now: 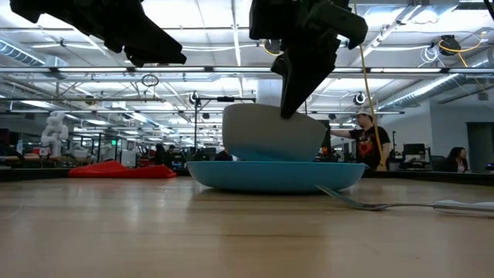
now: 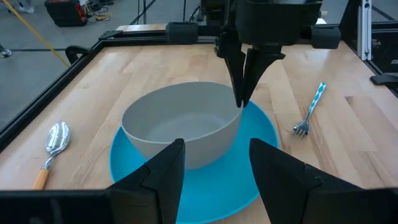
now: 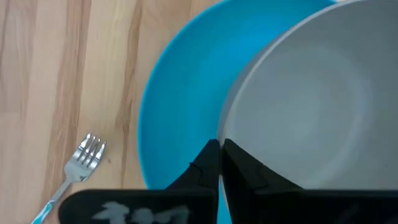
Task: Set table place
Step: Put the gray bowl on top of the blue plate
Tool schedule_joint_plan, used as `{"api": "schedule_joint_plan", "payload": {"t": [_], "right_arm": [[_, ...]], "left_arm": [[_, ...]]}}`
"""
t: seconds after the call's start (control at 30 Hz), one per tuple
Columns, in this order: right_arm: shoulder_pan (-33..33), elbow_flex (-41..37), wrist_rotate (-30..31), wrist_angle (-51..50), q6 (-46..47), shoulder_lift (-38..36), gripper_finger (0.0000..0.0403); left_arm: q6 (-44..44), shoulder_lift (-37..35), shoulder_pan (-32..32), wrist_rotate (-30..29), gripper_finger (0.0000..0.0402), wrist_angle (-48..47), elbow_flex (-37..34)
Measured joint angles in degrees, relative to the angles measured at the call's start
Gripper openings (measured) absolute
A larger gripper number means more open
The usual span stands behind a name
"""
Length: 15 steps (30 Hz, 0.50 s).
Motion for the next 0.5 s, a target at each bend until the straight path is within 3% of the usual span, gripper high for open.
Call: {"api": "schedule_joint_plan", "payload": {"t": [0.5], "right_arm": [[0.0,-1.6,-1.49,2.77,-0.13,0.0,0.0008]], "left_arm": [[-0.03,0.0,-0.01,-0.02,0.0186,-0.02,0.0]]}}
